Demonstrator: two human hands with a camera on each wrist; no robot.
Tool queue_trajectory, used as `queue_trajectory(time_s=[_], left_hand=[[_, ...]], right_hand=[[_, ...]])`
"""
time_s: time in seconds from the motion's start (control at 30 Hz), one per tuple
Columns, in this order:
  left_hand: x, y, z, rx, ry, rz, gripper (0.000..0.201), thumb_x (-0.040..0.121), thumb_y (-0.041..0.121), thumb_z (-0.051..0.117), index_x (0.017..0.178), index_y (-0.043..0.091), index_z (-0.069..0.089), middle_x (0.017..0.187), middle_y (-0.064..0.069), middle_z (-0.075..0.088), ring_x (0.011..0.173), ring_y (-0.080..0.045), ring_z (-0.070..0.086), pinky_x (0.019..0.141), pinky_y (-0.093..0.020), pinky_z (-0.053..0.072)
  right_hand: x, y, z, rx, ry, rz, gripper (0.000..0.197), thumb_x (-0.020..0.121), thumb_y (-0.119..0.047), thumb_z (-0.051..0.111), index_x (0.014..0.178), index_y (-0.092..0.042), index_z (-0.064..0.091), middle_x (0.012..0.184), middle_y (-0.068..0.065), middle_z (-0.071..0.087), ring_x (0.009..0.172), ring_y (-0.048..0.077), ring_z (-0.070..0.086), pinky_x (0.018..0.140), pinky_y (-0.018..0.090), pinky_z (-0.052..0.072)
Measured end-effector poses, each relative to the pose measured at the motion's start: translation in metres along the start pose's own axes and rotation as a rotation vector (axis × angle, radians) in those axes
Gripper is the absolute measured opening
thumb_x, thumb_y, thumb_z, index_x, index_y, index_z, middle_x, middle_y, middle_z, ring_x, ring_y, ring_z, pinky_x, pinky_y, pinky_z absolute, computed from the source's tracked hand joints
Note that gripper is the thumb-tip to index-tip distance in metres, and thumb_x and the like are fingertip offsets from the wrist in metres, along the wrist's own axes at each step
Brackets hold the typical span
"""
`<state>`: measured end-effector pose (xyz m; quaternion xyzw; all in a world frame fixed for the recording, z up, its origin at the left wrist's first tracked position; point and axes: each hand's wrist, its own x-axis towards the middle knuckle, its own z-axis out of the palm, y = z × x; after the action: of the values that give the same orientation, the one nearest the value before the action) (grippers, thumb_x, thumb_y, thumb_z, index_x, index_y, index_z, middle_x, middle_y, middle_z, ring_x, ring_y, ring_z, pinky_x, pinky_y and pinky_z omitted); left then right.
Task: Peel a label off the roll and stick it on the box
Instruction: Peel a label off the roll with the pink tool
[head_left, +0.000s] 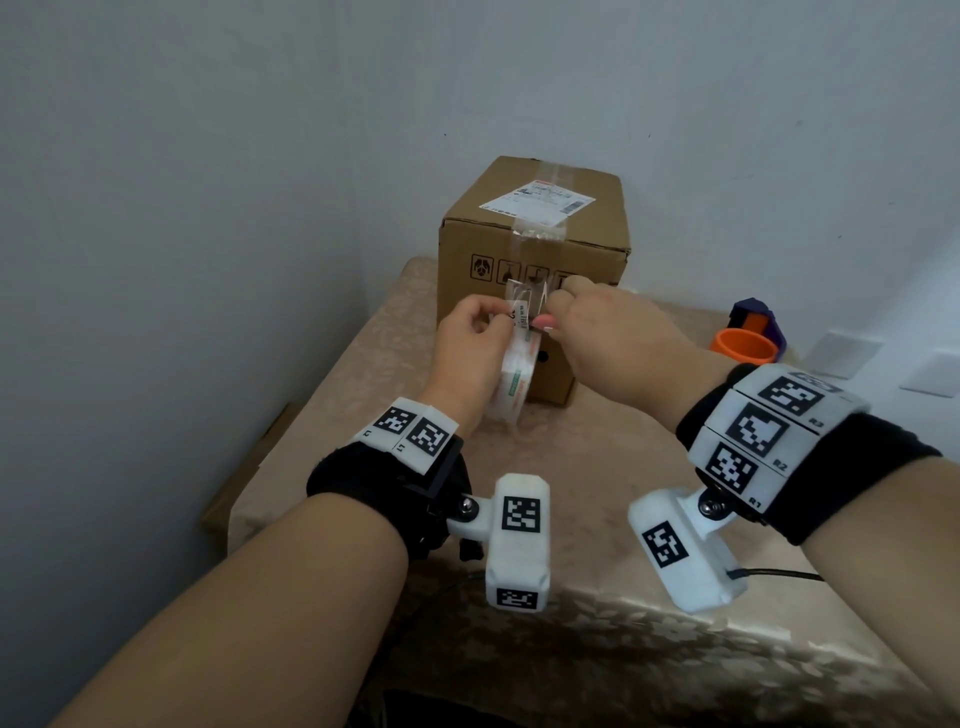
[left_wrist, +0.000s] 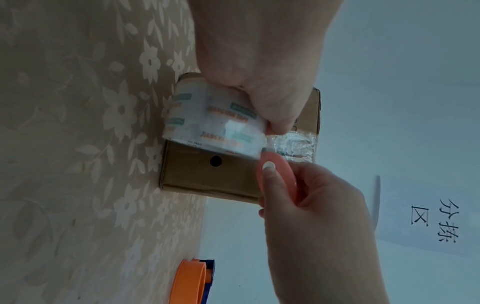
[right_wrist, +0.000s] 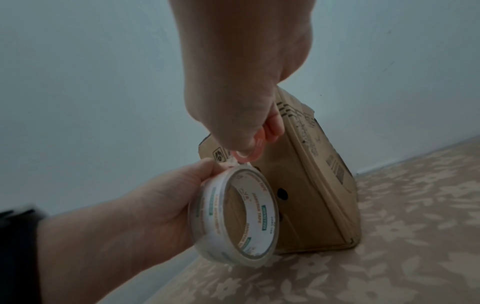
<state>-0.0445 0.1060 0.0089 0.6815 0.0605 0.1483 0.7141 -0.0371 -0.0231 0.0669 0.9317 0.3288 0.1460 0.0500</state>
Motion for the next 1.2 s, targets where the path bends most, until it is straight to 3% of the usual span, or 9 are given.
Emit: queue_trajectory(time_s=[0.2, 0.4, 0.53, 0.63, 0.73, 0.8, 0.93, 1.1, 1.2], left_hand=[[-0.002, 0.0, 0.0, 0.02, -0.015, 0.027, 0.022, 0.09, 0.006, 0.051, 0.083, 0.027, 0.058, 0.085, -0.009, 0.063, 0.078, -0.028, 0.059, 0.075, -0.052, 0.053], [-0.004, -0.001, -0.003, 0.026, -0.042, 0.057, 0.018, 0.091, 0.006, 0.05, 0.097, 0.021, 0.057, 0.081, -0.004, 0.063, 0.071, -0.02, 0.062, 0.058, -0.03, 0.053], [-0.005, -0.003, -0.007, 0.036, -0.046, 0.028, 0.018, 0.092, 0.009, 0.052, 0.098, 0.025, 0.056, 0.082, -0.003, 0.064, 0.072, -0.019, 0.065, 0.065, -0.035, 0.056], [-0.008, -0.006, -0.011, 0.052, -0.033, -0.007, 0.017, 0.092, 0.009, 0.053, 0.104, 0.02, 0.053, 0.084, -0.003, 0.065, 0.072, -0.014, 0.067, 0.06, -0.027, 0.056], [-0.013, -0.005, -0.016, 0.078, -0.04, -0.009, 0.018, 0.092, 0.01, 0.053, 0.108, 0.018, 0.051, 0.089, -0.007, 0.067, 0.075, -0.014, 0.068, 0.06, -0.027, 0.056], [-0.016, 0.0, -0.016, 0.101, -0.062, 0.021, 0.016, 0.093, 0.011, 0.053, 0.107, 0.02, 0.051, 0.081, -0.006, 0.063, 0.07, -0.015, 0.066, 0.056, -0.027, 0.053], [-0.027, 0.014, 0.007, 0.222, -0.246, 0.098, 0.013, 0.094, 0.018, 0.052, 0.105, 0.023, 0.054, 0.082, -0.007, 0.061, 0.072, -0.014, 0.062, 0.06, -0.024, 0.048], [-0.032, 0.014, 0.059, 0.382, -0.558, 0.18, 0.019, 0.093, 0.013, 0.052, 0.111, 0.02, 0.053, 0.078, 0.006, 0.054, 0.069, -0.004, 0.054, 0.059, -0.02, 0.045], [-0.029, 0.015, 0.091, 0.542, -0.629, 0.27, 0.027, 0.091, 0.008, 0.05, 0.116, 0.016, 0.051, 0.077, 0.005, 0.047, 0.066, -0.006, 0.048, 0.06, -0.019, 0.044]], right_hand=[[-0.007, 0.007, 0.006, 0.001, -0.013, 0.001, 0.017, 0.099, -0.018, 0.042, 0.105, -0.008, 0.054, 0.105, 0.01, 0.054, 0.092, 0.028, 0.058, 0.064, 0.03, 0.036], [-0.012, 0.018, 0.014, 0.122, 0.077, 0.066, 0.025, 0.099, -0.022, 0.041, 0.111, -0.008, 0.057, 0.106, 0.009, 0.056, 0.092, 0.027, 0.058, 0.069, 0.03, 0.042], [-0.017, 0.02, 0.019, 0.241, 0.203, 0.114, 0.028, 0.098, -0.026, 0.04, 0.113, -0.009, 0.058, 0.105, 0.008, 0.058, 0.09, 0.023, 0.058, 0.072, 0.03, 0.044], [-0.025, 0.022, 0.028, 0.334, 0.273, 0.163, 0.027, 0.098, -0.023, 0.043, 0.117, -0.011, 0.059, 0.108, 0.007, 0.061, 0.095, 0.023, 0.059, 0.078, 0.032, 0.047], [-0.03, 0.026, 0.038, 0.444, 0.302, 0.25, 0.026, 0.096, -0.021, 0.046, 0.117, -0.013, 0.059, 0.108, 0.004, 0.061, 0.1, 0.018, 0.057, 0.081, 0.022, 0.039], [-0.034, 0.031, 0.043, 0.52, 0.294, 0.309, 0.025, 0.096, -0.023, 0.047, 0.115, -0.016, 0.06, 0.103, -0.001, 0.061, 0.1, 0.016, 0.057, 0.08, 0.02, 0.036], [-0.049, 0.046, 0.044, 0.628, 0.349, 0.465, 0.023, 0.093, -0.022, 0.052, 0.111, -0.013, 0.063, 0.101, 0.004, 0.066, 0.095, 0.021, 0.06, 0.079, 0.032, 0.046], [-0.081, 0.077, 0.061, 0.757, 0.362, 0.744, 0.026, 0.092, -0.021, 0.055, 0.113, -0.008, 0.06, 0.094, 0.01, 0.063, 0.091, 0.028, 0.061, 0.071, 0.027, 0.038], [-0.098, 0.096, 0.078, 0.847, 0.332, 0.873, 0.037, 0.09, -0.021, 0.059, 0.123, -0.006, 0.053, 0.112, 0.016, 0.063, 0.103, 0.033, 0.059, 0.078, 0.029, 0.041]])
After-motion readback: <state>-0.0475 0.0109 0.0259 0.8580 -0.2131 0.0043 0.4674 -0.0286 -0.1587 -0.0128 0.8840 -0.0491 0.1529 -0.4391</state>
